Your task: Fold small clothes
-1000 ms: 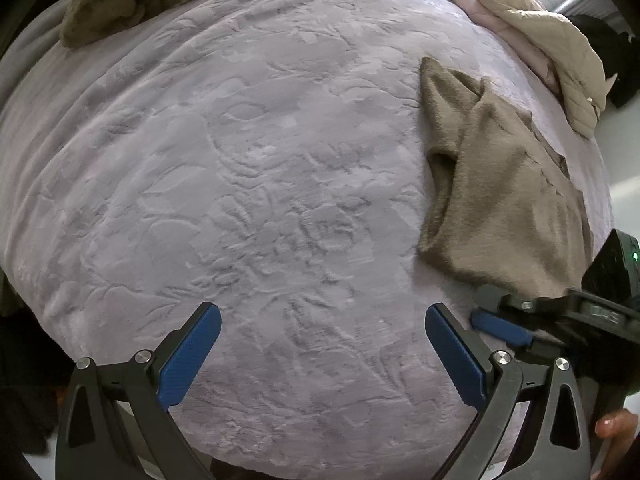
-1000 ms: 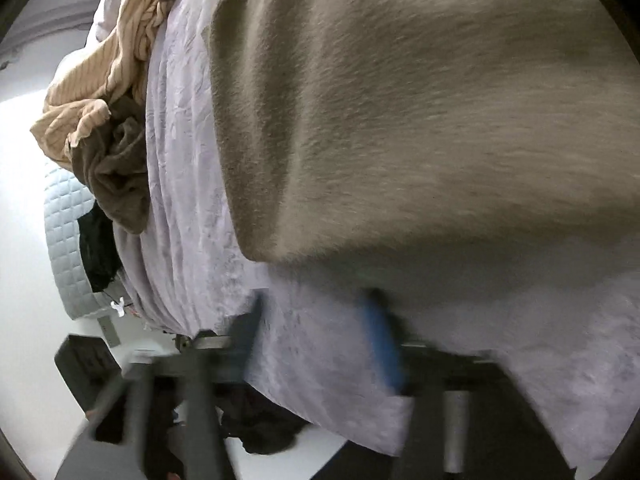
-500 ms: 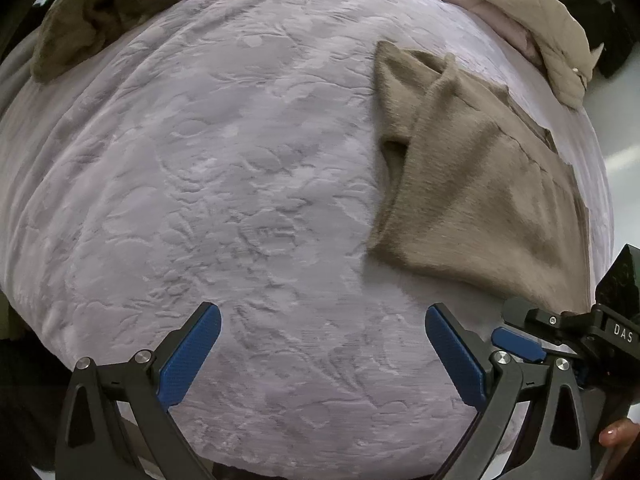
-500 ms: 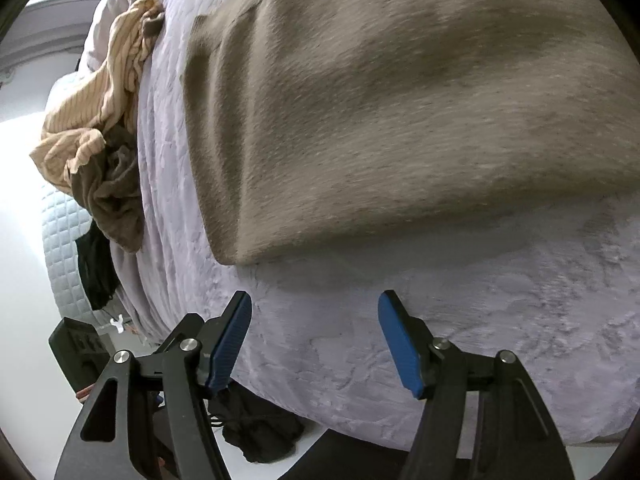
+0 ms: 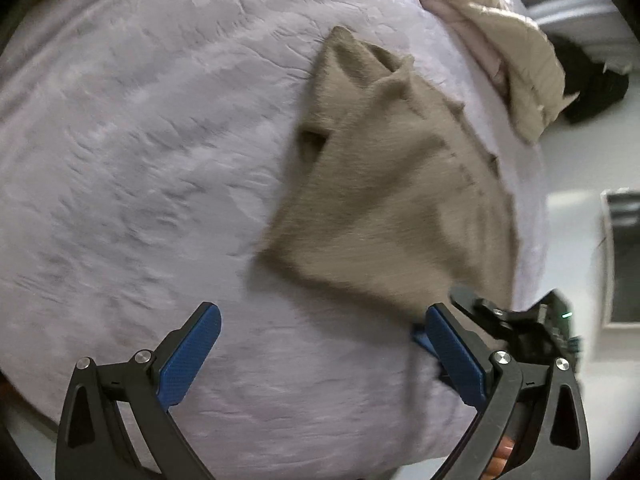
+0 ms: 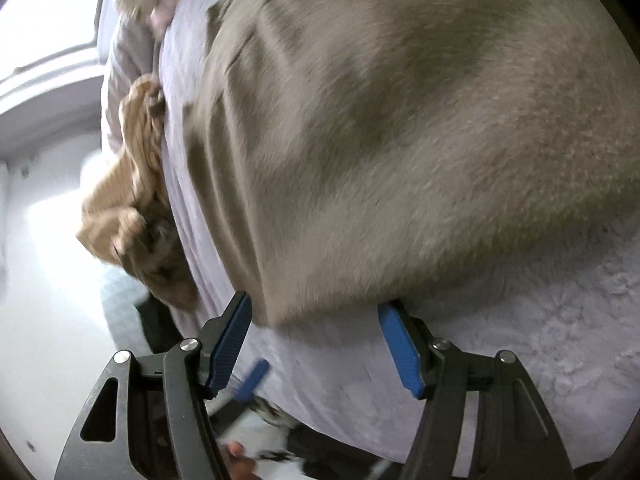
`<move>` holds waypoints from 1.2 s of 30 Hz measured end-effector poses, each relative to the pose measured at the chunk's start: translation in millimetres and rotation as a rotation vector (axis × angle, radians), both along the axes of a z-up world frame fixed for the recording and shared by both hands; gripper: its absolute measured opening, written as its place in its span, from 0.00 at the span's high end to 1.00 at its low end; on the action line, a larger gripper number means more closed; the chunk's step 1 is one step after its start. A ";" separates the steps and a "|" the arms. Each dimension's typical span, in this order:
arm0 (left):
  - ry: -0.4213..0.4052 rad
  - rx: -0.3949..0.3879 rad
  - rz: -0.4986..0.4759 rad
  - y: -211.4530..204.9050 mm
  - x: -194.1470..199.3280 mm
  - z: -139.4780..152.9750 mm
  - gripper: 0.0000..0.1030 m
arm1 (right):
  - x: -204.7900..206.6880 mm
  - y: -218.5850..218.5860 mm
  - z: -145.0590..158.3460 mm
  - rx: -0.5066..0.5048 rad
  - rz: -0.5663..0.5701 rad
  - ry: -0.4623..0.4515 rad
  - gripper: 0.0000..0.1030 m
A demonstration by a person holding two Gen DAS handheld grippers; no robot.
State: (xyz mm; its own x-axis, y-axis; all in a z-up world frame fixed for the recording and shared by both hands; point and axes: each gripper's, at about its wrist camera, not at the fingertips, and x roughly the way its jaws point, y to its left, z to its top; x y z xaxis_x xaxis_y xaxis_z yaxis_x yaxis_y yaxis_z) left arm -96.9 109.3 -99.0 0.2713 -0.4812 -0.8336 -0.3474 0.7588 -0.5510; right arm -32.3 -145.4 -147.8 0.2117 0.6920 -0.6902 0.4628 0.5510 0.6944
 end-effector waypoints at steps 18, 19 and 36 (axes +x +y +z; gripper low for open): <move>-0.030 -0.265 0.192 -35.2 32.4 -27.7 0.01 | 16.0 -24.4 28.2 0.177 -0.081 -0.103 0.92; -0.034 -0.247 0.211 -34.0 35.6 -27.9 0.01 | 14.5 -23.9 24.9 0.177 -0.076 -0.092 0.92; -0.350 0.615 -0.176 -101.0 61.9 33.6 0.91 | 81.0 11.0 126.7 -0.263 0.532 -0.216 0.03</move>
State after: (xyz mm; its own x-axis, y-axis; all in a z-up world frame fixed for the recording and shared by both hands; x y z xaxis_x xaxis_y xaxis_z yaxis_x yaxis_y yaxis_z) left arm -35.0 8.3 -65.5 0.5333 -0.0142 -0.8458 -0.0734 0.9953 -0.0630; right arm 48.7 -134.3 -21.1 0.0383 0.5541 -0.8316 -0.0570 0.8320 0.5518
